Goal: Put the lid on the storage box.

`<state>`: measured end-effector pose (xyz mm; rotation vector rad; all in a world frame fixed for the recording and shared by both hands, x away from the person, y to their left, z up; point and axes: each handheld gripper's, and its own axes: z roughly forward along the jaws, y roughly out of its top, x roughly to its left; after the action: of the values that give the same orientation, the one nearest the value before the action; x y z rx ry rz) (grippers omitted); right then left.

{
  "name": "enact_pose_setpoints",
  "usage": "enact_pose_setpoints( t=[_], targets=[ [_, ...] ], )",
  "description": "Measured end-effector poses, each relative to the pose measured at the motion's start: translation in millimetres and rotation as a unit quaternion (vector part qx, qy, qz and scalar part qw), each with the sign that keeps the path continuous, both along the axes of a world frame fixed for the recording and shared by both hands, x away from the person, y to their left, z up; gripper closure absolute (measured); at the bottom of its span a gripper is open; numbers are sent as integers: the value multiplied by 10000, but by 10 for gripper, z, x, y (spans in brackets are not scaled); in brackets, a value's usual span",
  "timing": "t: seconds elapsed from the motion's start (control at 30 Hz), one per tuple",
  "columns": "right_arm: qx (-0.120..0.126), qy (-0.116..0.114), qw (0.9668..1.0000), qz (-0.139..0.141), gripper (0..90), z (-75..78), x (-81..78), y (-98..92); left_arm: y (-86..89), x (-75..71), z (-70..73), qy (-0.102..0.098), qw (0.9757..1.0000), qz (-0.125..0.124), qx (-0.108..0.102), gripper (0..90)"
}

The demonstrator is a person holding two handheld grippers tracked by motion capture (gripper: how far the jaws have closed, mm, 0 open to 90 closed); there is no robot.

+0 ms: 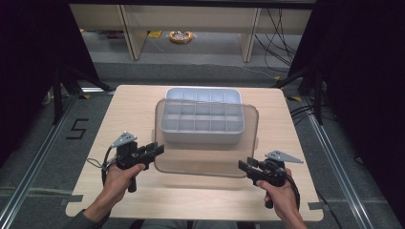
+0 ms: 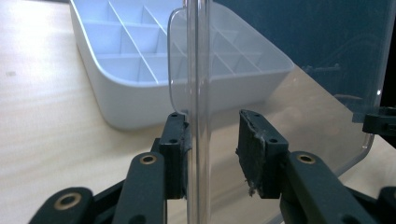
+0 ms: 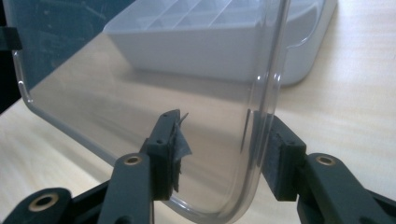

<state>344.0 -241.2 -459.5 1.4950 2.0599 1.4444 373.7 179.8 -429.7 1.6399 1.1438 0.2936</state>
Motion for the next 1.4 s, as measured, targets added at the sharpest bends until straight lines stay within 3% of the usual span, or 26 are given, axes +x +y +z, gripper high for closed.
enact_pose_setpoints(
  t=[0.03,0.07,0.1,0.13,0.17,0.3,0.33,0.43,0.47,0.67,0.73,0.77,0.9,0.93,0.97,1.0,1.13,1.17,1.2,1.23,1.3,1.33,1.4],
  targets=[
    [48,78,9999,-51,537,23,38,5,-10,47,22,-21,10000,28,9,631],
    [-59,-135,9999,6,537,19,119,-19,-10,47,22,-21,10000,28,9,631],
    [79,36,9999,-88,536,49,145,8,-34,134,69,-49,9999,109,35,631],
    [-39,-142,9999,-34,533,53,217,-14,-40,182,90,-55,9999,130,43,631],
    [56,-42,9999,-120,533,82,243,12,-43,229,107,-64,9998,162,45,631],
    [137,-78,9997,-164,532,207,409,33,-46,412,150,7,9996,268,-28,622],
    [-33,-268,9995,-136,530,219,484,11,-45,455,157,44,9996,290,-62,621],
    [-28,-265,9995,-140,529,272,573,18,-44,539,163,99,9993,326,-125,620],
    [74,-171,9996,-215,529,302,606,36,-46,580,167,146,9992,354,-124,620],
    [-107,-321,9990,-297,522,422,871,52,-91,829,168,268,9983,503,-130,598],
    [18,-162,9991,-382,519,458,913,75,-104,878,187,277,9981,532,-118,595],
    [-93,-264,9990,-340,518,461,963,50,-109,906,196,265,9981,536,-126,596],
    [-93,-283,9987,-407,507,480,1086,60,-127,1009,236,254,9980,582,-76,593],
    [-86,-246,9988,-419,503,482,1114,64,-134,1031,246,273,9976,629,-70,592],
    [68,-70,9985,-530,500,495,1118,98,-140,1056,249,281,9974,656,-78,592],
    [-40,-229,9986,-465,498,480,1166,75,-148,1082,249,280,9973,678,-103,591],
    [19,-173,9982,-577,495,476,1242,103,-147,1177,268,306,9970,701,-82,584],
    [121,0,9978,-645,495,491,1236,123,-146,1199,272,316,9969,719,-88,583],
    [58,-116,9981,-609,494,481,1264,116,-143,1220,274,326,9967,736,-94,582],
    [135,20,9978,-646,494,490,1269,133,-141,1241,275,337,9965,757,-100,581],
    [30,-168,9982,-579,491,460,1329,119,-137,1262,272,356,9964,757,-111,580],
    [79,-65,9980,-619,489,463,1335,135,-130,1302,258,376,9961,795,-120,579],
    [50,-85,9982,-584,487,444,1375,137,-129,1340,237,436,9952,852,-177,576]
  ],
)
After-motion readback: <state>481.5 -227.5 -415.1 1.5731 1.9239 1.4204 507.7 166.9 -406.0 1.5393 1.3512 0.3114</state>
